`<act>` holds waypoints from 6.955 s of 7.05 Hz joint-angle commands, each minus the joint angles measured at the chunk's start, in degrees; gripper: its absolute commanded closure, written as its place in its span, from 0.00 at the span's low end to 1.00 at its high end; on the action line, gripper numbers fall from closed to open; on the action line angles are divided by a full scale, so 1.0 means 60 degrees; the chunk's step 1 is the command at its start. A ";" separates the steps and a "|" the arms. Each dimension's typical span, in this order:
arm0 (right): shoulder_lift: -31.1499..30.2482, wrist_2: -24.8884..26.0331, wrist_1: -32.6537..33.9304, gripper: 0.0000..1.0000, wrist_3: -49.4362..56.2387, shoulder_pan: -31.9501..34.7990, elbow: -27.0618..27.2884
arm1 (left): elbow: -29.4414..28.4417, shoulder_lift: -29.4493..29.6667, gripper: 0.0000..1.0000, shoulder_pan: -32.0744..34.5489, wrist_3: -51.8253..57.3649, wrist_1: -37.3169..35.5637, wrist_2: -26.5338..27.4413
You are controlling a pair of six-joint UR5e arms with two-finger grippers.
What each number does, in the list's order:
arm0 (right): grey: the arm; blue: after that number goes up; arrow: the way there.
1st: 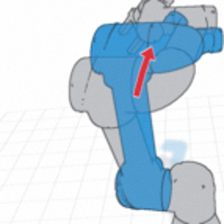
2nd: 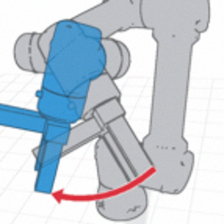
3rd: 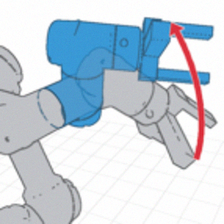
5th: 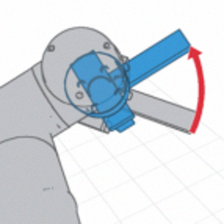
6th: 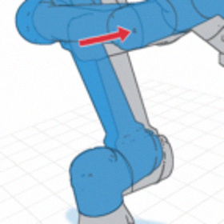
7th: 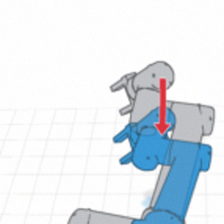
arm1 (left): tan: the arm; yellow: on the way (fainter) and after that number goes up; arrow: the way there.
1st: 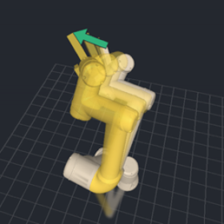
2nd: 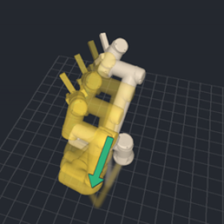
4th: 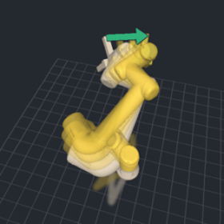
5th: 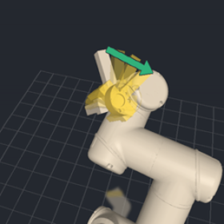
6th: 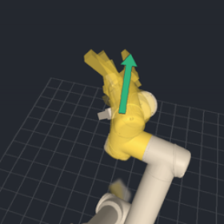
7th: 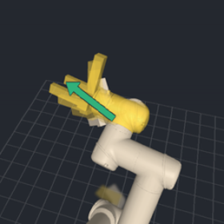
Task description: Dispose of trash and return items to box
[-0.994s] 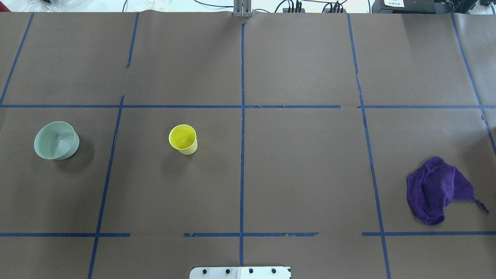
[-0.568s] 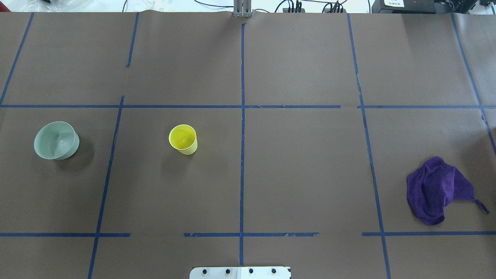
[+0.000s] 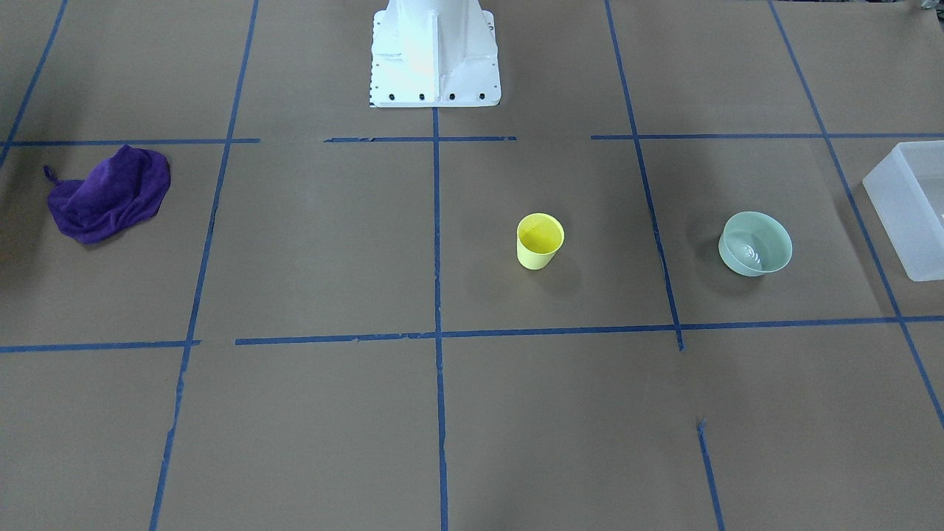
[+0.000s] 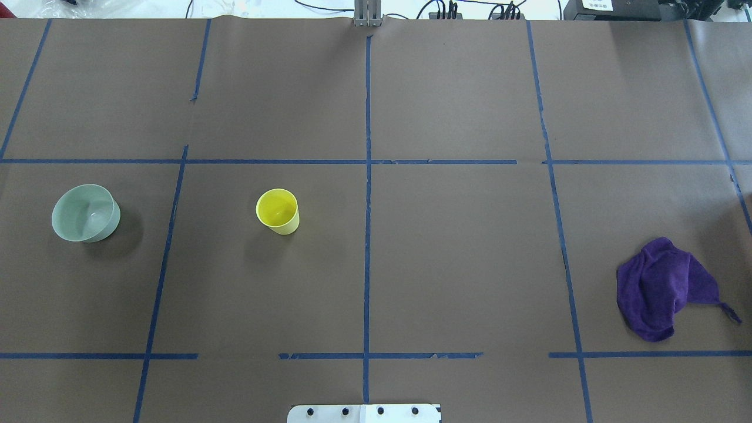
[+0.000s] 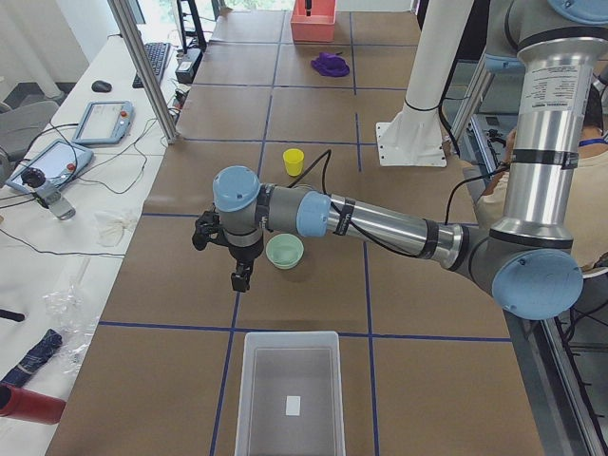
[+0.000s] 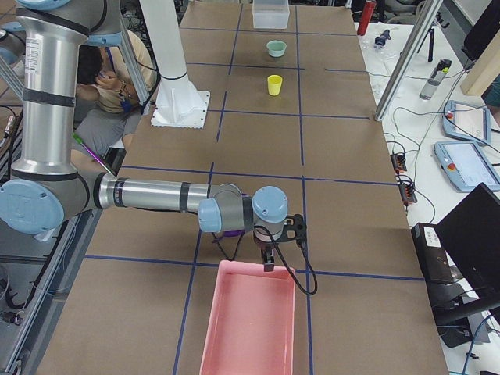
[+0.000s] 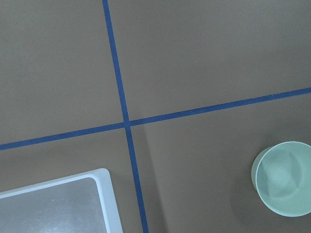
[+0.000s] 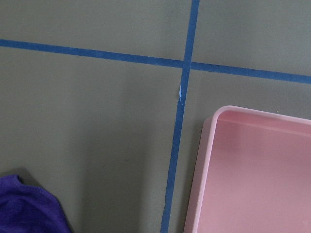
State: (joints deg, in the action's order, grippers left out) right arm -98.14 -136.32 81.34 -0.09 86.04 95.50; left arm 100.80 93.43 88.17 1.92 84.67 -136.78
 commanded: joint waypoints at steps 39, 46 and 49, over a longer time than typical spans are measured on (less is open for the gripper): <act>0.0361 -0.0791 -0.1076 0.00 -0.0029 -0.0380 -0.0141 | -0.4199 -0.0968 1.00 0.1668 0.4225 0.2177 0.0386; 0.0375 -0.0923 -0.1091 0.00 -0.0058 -0.0877 -0.0068 | -0.5769 -0.1085 0.86 -0.0292 0.3127 0.4195 -0.1725; 0.0361 -0.1069 -0.1120 0.00 -0.2344 -0.1578 0.0996 | -0.4780 -0.1361 0.13 -0.0252 0.3153 0.4111 -0.1666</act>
State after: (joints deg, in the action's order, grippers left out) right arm -95.82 -142.27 74.71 -6.13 78.70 98.11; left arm 68.59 86.34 86.54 20.99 109.64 -146.94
